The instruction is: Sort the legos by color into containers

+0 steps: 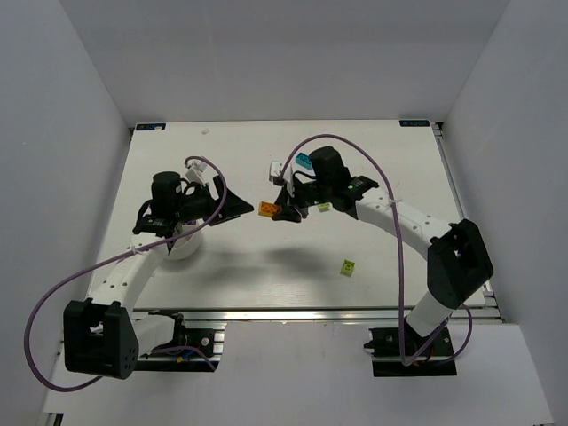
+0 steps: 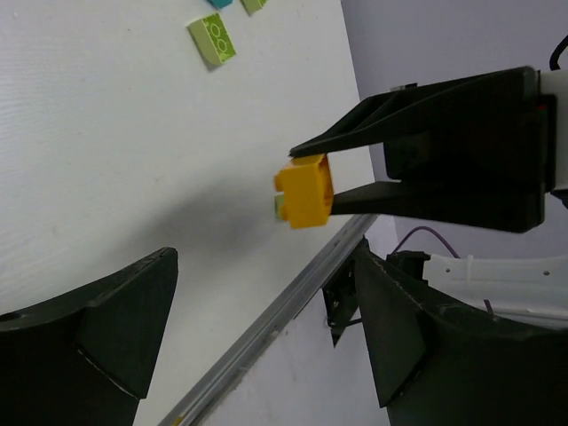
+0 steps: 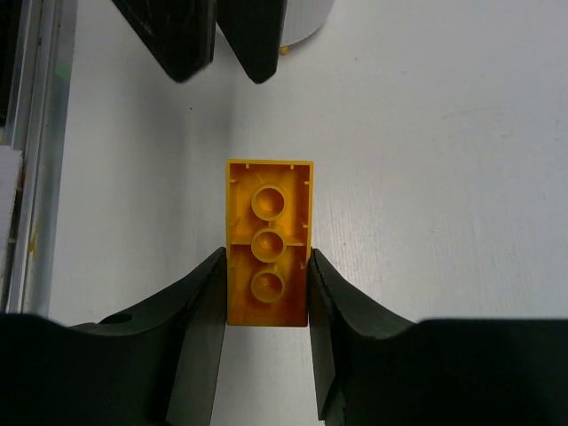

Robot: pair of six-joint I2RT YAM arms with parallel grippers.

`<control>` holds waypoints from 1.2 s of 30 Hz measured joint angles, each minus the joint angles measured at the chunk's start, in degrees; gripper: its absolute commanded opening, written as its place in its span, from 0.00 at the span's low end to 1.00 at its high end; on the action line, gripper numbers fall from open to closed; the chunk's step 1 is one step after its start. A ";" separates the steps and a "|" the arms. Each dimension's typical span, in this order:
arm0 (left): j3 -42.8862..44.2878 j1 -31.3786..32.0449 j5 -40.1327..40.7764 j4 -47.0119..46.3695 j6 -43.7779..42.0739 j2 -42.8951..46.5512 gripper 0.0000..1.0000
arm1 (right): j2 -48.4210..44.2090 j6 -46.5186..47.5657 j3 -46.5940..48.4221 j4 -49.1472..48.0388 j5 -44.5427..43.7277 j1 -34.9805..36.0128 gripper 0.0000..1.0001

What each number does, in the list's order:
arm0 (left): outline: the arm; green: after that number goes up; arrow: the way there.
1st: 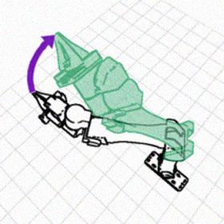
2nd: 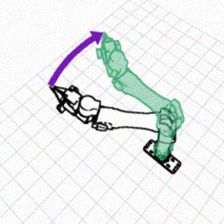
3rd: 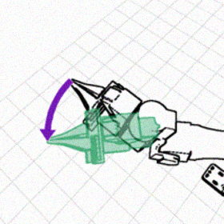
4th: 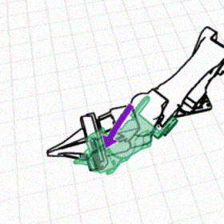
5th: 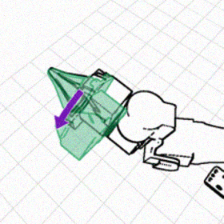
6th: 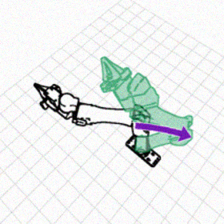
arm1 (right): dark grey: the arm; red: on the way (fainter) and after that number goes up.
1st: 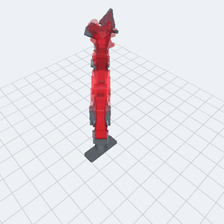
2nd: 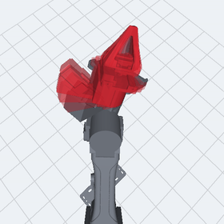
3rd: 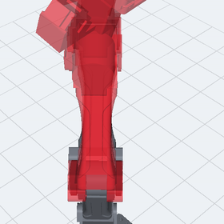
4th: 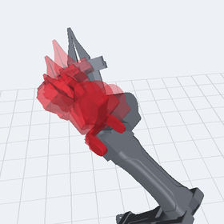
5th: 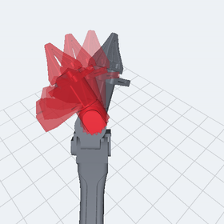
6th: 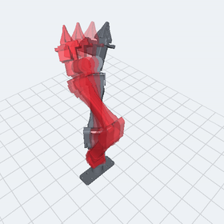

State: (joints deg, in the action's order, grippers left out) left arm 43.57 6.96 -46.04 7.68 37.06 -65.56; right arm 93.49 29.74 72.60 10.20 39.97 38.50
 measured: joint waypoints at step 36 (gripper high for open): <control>7.76 9.20 11.72 8.92 2.86 -3.21 0.00 | -5.27 -5.60 -4.09 -4.17 -10.49 7.04 0.76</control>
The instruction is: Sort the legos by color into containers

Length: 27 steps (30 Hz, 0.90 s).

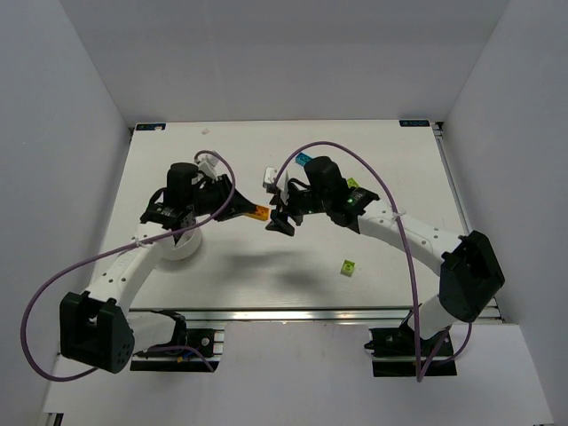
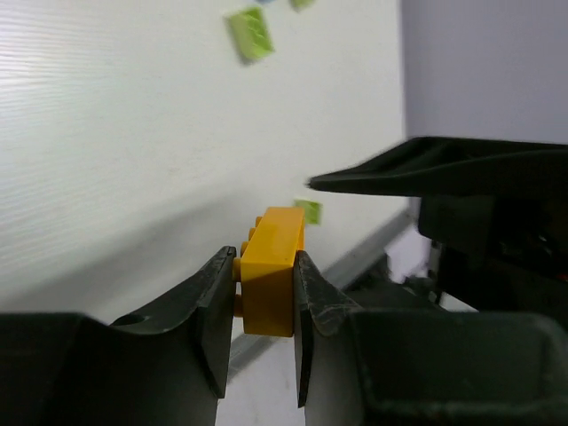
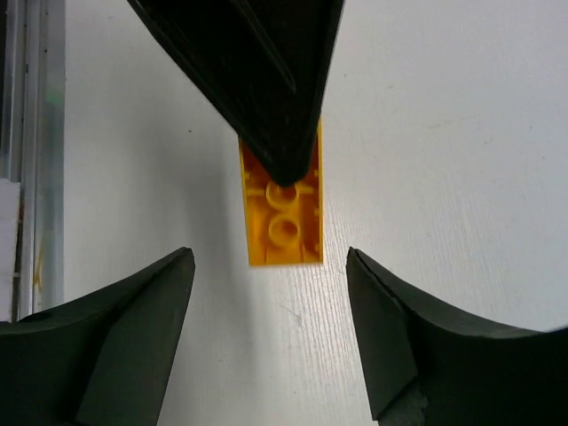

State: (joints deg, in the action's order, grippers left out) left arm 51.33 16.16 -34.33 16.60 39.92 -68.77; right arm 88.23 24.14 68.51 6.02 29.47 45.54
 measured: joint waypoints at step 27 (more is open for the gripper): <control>16.81 -2.08 68.98 44.72 -0.15 2.12 0.00 | -6.45 -2.97 -7.37 -1.99 -7.45 -6.36 0.00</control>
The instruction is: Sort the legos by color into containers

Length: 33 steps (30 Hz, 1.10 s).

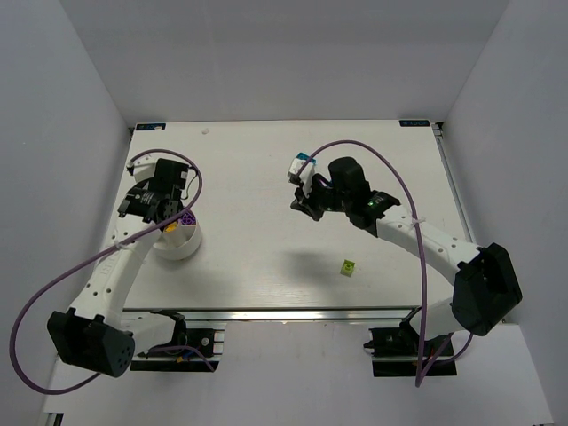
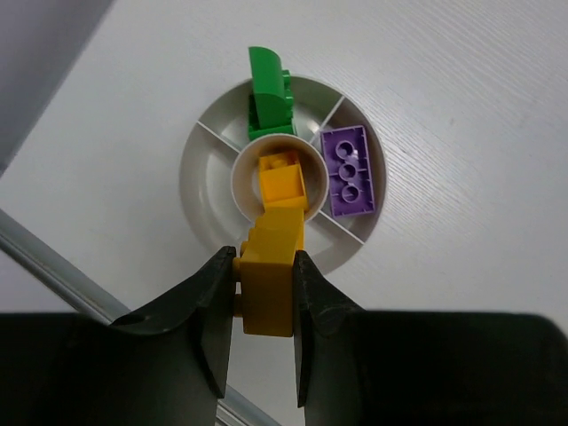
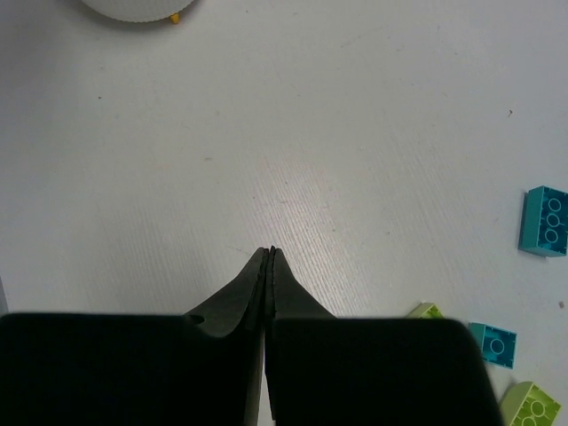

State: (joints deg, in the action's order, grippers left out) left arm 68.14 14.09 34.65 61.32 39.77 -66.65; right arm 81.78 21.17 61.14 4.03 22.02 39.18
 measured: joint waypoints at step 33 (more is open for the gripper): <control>-1.92 0.00 7.80 -3.78 -0.92 -8.79 0.68 | 0.35 -0.09 -0.15 0.50 3.50 -3.67 0.22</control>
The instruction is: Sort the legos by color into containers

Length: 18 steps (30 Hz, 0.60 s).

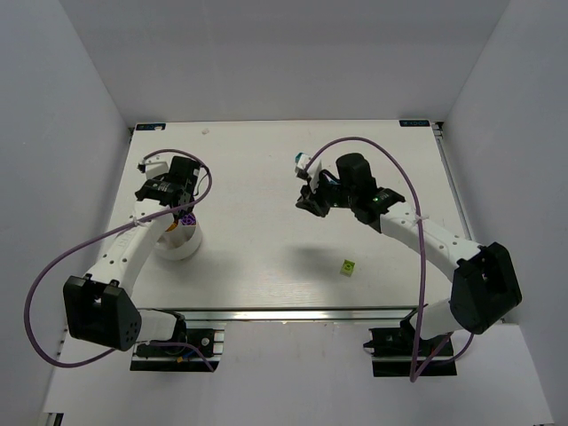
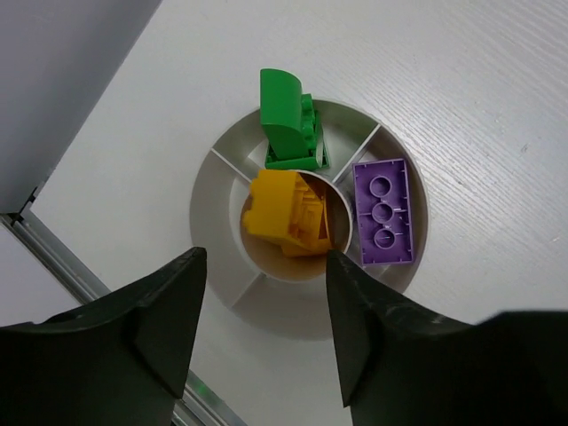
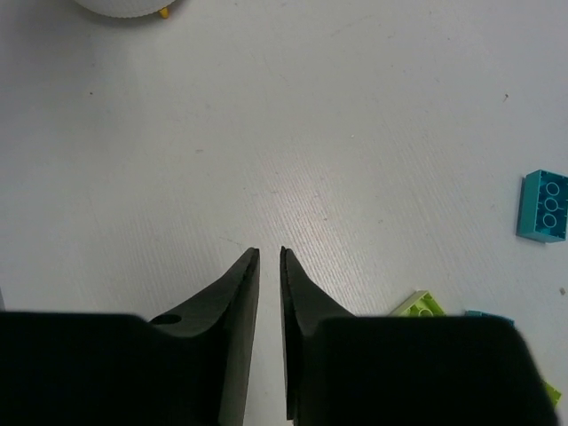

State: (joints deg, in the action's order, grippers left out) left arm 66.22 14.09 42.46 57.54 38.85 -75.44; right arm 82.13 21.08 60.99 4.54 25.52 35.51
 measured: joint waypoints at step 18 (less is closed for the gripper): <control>-5.27 -0.09 -34.86 -21.40 -18.93 23.21 0.67 | 10.47 -10.36 5.14 2.62 -9.01 -9.55 0.68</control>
State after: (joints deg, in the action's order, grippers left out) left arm 60.95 14.00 7.60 36.14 19.92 -52.23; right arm 92.60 10.72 66.13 7.16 16.51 25.96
